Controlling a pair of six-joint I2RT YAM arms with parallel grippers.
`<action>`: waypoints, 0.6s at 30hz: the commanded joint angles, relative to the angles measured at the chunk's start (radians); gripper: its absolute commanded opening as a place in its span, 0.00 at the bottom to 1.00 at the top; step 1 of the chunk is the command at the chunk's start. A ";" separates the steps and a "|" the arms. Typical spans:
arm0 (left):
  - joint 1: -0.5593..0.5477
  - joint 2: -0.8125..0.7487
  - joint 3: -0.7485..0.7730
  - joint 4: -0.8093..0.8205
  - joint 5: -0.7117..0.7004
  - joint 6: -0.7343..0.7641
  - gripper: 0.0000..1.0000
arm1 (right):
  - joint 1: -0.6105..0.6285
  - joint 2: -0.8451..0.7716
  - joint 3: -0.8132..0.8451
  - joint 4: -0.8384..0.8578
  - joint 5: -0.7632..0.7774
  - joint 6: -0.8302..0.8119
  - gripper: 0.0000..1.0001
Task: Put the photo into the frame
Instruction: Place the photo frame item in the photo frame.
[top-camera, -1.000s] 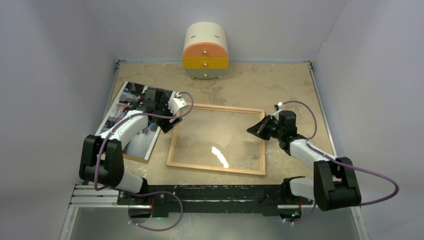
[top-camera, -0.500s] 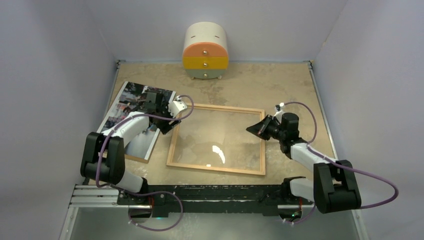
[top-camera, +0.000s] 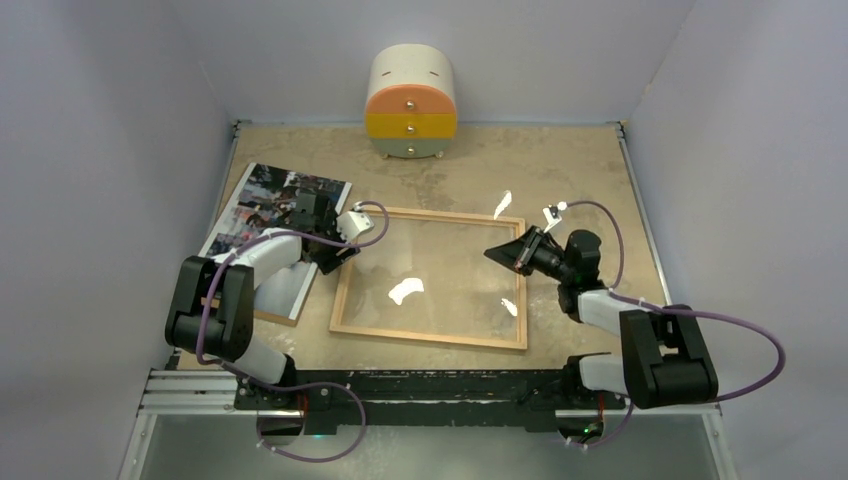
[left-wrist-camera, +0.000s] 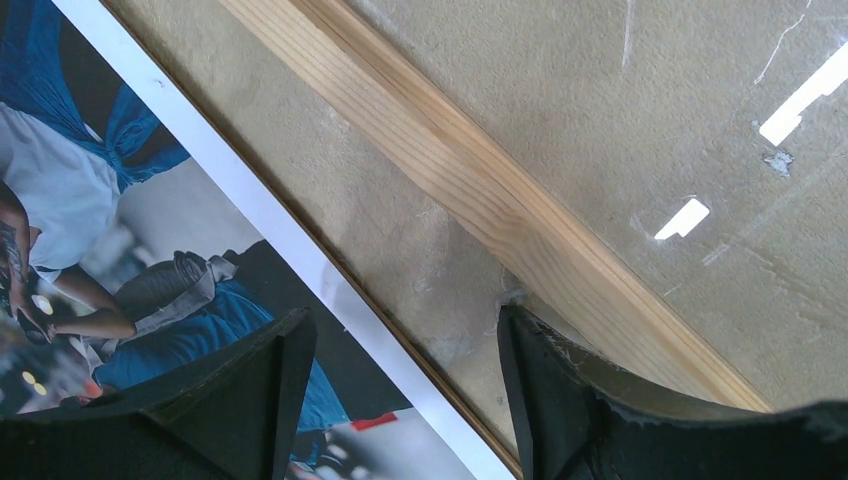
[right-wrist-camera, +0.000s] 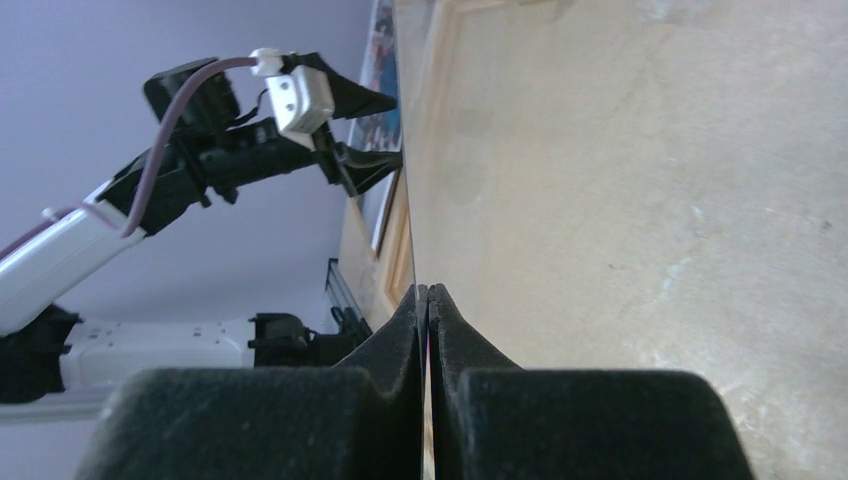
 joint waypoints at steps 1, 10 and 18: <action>0.008 0.015 -0.014 0.005 0.018 0.023 0.69 | 0.002 -0.006 -0.009 0.193 -0.118 0.056 0.00; 0.008 0.021 -0.013 -0.004 0.022 0.025 0.68 | 0.000 0.032 -0.035 0.280 -0.132 0.090 0.00; 0.008 0.028 -0.014 -0.011 0.021 0.025 0.66 | 0.001 0.063 -0.063 0.467 -0.181 0.165 0.00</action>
